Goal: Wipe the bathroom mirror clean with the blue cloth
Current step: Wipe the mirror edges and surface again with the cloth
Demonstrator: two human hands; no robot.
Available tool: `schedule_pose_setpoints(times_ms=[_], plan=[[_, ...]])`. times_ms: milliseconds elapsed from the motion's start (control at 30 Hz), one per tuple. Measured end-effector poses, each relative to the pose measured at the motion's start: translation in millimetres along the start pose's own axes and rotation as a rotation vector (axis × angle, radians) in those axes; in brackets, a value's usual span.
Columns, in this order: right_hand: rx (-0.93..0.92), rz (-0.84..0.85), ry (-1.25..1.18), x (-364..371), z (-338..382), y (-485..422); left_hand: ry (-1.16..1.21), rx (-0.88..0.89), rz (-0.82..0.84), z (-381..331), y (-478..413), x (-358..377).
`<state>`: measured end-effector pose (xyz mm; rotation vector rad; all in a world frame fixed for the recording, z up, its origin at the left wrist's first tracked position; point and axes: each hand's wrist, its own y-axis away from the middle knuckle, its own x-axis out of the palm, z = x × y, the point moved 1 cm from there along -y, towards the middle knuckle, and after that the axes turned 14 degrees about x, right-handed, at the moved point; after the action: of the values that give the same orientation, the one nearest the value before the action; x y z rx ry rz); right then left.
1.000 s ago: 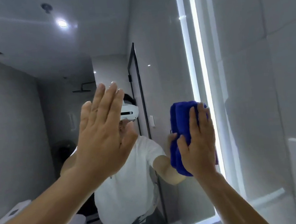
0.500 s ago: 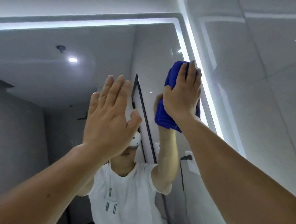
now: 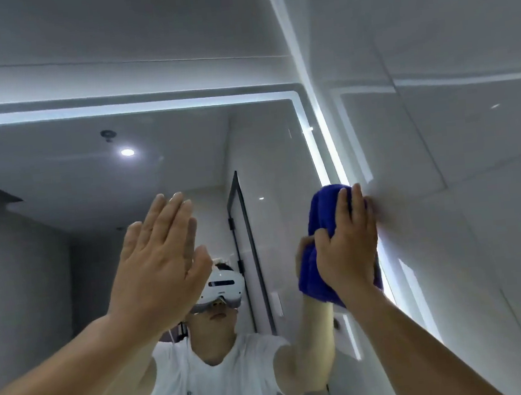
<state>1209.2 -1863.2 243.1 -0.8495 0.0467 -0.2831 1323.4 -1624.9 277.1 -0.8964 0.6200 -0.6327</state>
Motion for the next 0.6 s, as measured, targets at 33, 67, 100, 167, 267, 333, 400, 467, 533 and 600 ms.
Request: schedule_pose_setpoints(times_ms=[33, 67, 100, 167, 267, 333, 400, 467, 533, 600], plan=[[0.008, -0.014, 0.017, 2.5, 11.2, -12.4, -0.008, 0.008, -0.005, 4.2, -0.8, -1.0], [0.007, -0.020, 0.019, 5.4, 24.9, -24.5, -0.019, 0.023, -0.012, 7.7, -1.6, -2.1], [0.005, -0.021, 0.012, 7.9, 40.5, -36.1, -0.025, 0.039, -0.018, 11.0, -2.7, -4.4], [-0.013, -0.018, -0.007, 12.0, 71.7, -55.7, -0.012, 0.050, -0.047, 16.1, -6.9, -9.3], [-0.152, -0.021, -0.039, 20.1, 108.5, -59.6, 0.041, 0.001, -0.106, 17.1, -16.3, -18.3], [-0.301, 0.022, -0.043, 26.4, 118.7, -44.7, 0.075, -0.023, -0.114, 12.8, -24.6, -23.7], [-0.426, 0.084, -0.031, 31.2, 114.5, -25.0, 0.107, -0.051, -0.114, 6.3, -31.9, -28.6], [-0.521, 0.134, -0.028, 30.7, 103.1, -9.7, 0.120, -0.072, -0.110, -2.9, -39.0, -32.4], [-0.579, 0.169, -0.037, 27.2, 91.9, -1.9, 0.111, -0.089, -0.078, -13.3, -44.6, -34.1], [-0.561, 0.167, -0.032, 23.7, 81.7, -7.6, 0.096, -0.108, -0.043, -23.1, -49.9, -36.1]])
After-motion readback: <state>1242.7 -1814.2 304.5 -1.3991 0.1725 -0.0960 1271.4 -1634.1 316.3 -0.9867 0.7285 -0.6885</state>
